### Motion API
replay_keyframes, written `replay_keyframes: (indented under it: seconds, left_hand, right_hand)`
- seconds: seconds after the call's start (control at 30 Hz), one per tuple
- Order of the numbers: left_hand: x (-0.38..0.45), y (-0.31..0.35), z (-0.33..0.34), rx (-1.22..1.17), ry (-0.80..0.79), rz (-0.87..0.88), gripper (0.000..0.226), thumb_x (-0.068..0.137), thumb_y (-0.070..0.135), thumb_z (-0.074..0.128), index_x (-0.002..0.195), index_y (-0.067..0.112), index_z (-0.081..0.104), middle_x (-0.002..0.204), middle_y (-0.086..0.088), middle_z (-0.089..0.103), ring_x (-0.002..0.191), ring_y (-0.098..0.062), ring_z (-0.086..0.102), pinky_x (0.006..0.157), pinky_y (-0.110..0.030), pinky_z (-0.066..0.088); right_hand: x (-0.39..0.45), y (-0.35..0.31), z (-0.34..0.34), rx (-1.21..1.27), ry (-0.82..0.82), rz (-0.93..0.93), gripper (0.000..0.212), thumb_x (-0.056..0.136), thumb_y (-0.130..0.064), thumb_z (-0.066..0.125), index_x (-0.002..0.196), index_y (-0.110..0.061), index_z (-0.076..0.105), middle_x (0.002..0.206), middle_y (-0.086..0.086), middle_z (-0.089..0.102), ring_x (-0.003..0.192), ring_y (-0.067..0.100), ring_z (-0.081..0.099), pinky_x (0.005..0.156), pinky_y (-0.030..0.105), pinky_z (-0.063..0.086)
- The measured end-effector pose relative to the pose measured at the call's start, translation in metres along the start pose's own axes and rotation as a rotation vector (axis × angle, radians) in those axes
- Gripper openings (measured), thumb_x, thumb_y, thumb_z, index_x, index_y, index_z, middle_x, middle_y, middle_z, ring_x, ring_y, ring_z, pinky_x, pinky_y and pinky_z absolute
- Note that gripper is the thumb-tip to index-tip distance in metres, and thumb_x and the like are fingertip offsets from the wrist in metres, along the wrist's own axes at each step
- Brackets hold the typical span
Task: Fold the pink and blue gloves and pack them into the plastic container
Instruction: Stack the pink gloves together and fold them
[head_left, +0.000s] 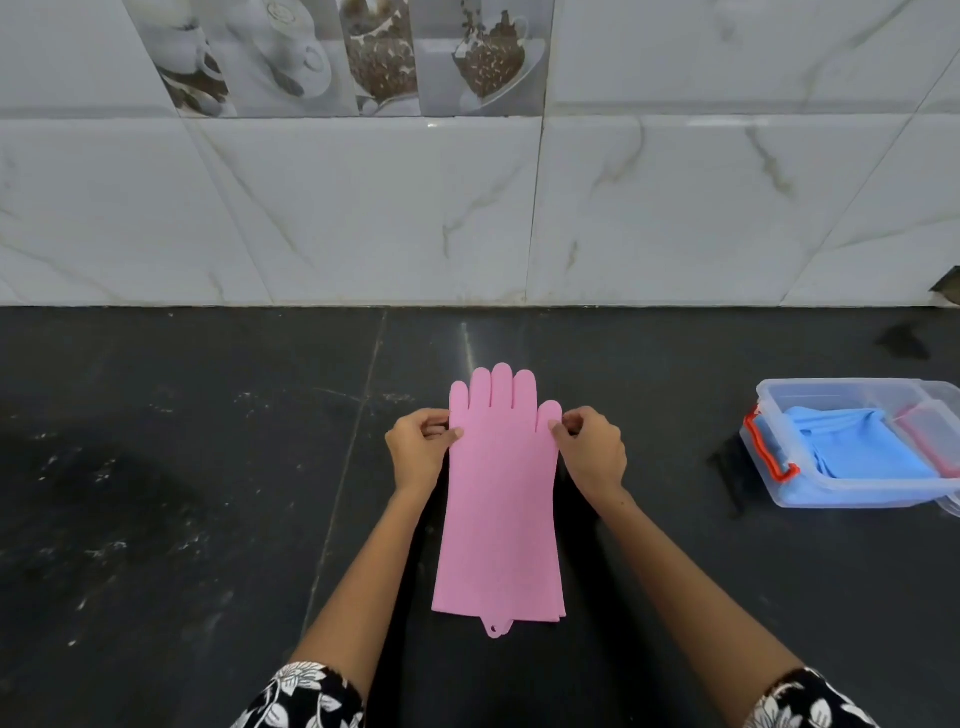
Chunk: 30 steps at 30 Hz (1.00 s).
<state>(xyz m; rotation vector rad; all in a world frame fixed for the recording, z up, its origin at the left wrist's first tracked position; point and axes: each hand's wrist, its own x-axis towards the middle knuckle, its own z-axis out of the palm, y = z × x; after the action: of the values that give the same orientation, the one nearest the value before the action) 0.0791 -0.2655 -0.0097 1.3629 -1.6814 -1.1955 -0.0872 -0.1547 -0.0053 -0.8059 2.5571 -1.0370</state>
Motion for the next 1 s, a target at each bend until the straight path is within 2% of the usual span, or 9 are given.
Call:
replay_keyframes:
  seconds: [0.07, 0.17, 0.3, 0.47, 0.63, 0.73, 0.8, 0.9, 1.0]
  left_hand:
    - [-0.004, 0.001, -0.003, 0.037, 0.006, -0.028, 0.034, 0.069, 0.007, 0.082, 0.101, 0.003, 0.07, 0.09, -0.007, 0.071, 0.081, -0.018, 0.067, 0.076, -0.02, 0.05]
    - [-0.021, -0.002, -0.015, 0.098, -0.04, -0.061, 0.023, 0.069, 0.011, 0.083, 0.089, 0.008, 0.072, 0.078, -0.001, 0.07, 0.07, -0.011, 0.065, 0.064, -0.01, 0.045]
    - [-0.055, -0.014, -0.033, 0.132, -0.139, -0.078, 0.012, 0.07, 0.014, 0.083, 0.069, 0.018, 0.071, 0.067, 0.003, 0.07, 0.063, -0.009, 0.067, 0.059, -0.014, 0.051]
    - [-0.075, -0.017, -0.039, 0.119, -0.143, -0.15, 0.01, 0.071, 0.01, 0.082, 0.072, 0.014, 0.072, 0.067, -0.001, 0.072, 0.058, -0.011, 0.068, 0.053, -0.011, 0.051]
    - [-0.081, -0.009, -0.036, 0.013, -0.126, -0.206, 0.01, 0.07, 0.007, 0.082, 0.073, 0.011, 0.073, 0.068, -0.003, 0.073, 0.056, -0.007, 0.069, 0.051, -0.01, 0.051]
    - [-0.087, -0.011, -0.033, 0.108, -0.094, -0.16, 0.01, 0.072, 0.009, 0.081, 0.074, 0.013, 0.073, 0.069, 0.001, 0.071, 0.06, -0.007, 0.066, 0.053, -0.009, 0.048]
    - [-0.093, -0.014, -0.031, 0.184, -0.066, -0.105, 0.009, 0.074, 0.008, 0.079, 0.075, 0.014, 0.073, 0.07, 0.004, 0.069, 0.066, -0.005, 0.064, 0.058, -0.011, 0.046]
    - [-0.099, -0.014, -0.029, 0.188, -0.057, -0.069, 0.008, 0.075, 0.007, 0.077, 0.076, 0.013, 0.072, 0.072, 0.003, 0.068, 0.07, -0.007, 0.065, 0.066, -0.019, 0.053]
    - [-0.1, -0.013, -0.029, 0.181, -0.075, -0.074, 0.01, 0.074, 0.005, 0.079, 0.073, 0.012, 0.072, 0.071, 0.0, 0.069, 0.068, -0.011, 0.066, 0.069, -0.025, 0.056]
  right_hand:
    - [-0.007, 0.002, -0.004, 0.014, -0.029, -0.011, 0.025, 0.088, -0.028, 0.063, 0.106, -0.011, 0.061, 0.101, 0.003, 0.068, 0.082, 0.016, 0.06, 0.069, 0.027, 0.045]
    - [-0.03, 0.013, -0.013, 0.004, -0.076, -0.055, 0.022, 0.086, -0.032, 0.065, 0.099, -0.014, 0.064, 0.093, -0.002, 0.069, 0.078, 0.011, 0.062, 0.069, 0.026, 0.05]
    - [-0.069, 0.031, -0.028, -0.019, -0.194, -0.09, 0.017, 0.08, -0.039, 0.07, 0.081, -0.022, 0.069, 0.077, -0.01, 0.07, 0.067, 0.001, 0.064, 0.065, 0.023, 0.055]
    - [-0.096, 0.034, -0.034, -0.011, -0.283, -0.087, 0.013, 0.073, -0.031, 0.079, 0.078, -0.022, 0.071, 0.073, -0.012, 0.069, 0.067, 0.001, 0.065, 0.066, 0.025, 0.057]
    - [-0.096, 0.022, -0.037, 0.041, -0.214, -0.097, 0.007, 0.074, -0.021, 0.077, 0.08, -0.02, 0.073, 0.072, -0.011, 0.069, 0.066, 0.001, 0.064, 0.065, 0.022, 0.056]
    - [-0.095, 0.022, -0.037, 0.035, -0.186, -0.102, 0.006, 0.077, -0.02, 0.075, 0.082, -0.02, 0.072, 0.074, -0.011, 0.068, 0.067, 0.001, 0.063, 0.063, 0.016, 0.051]
    - [-0.098, 0.026, -0.034, -0.001, -0.207, -0.101, 0.008, 0.079, -0.02, 0.073, 0.086, -0.017, 0.072, 0.08, -0.007, 0.07, 0.071, 0.002, 0.063, 0.066, 0.019, 0.053]
    - [-0.106, 0.034, -0.03, 0.016, -0.218, -0.091, 0.014, 0.08, -0.018, 0.073, 0.093, -0.015, 0.071, 0.088, -0.004, 0.07, 0.078, 0.005, 0.063, 0.077, 0.025, 0.056]
    - [-0.108, 0.041, -0.032, 0.058, -0.207, -0.091, 0.016, 0.078, -0.016, 0.075, 0.093, -0.013, 0.071, 0.086, -0.003, 0.069, 0.076, 0.004, 0.063, 0.077, 0.026, 0.057]
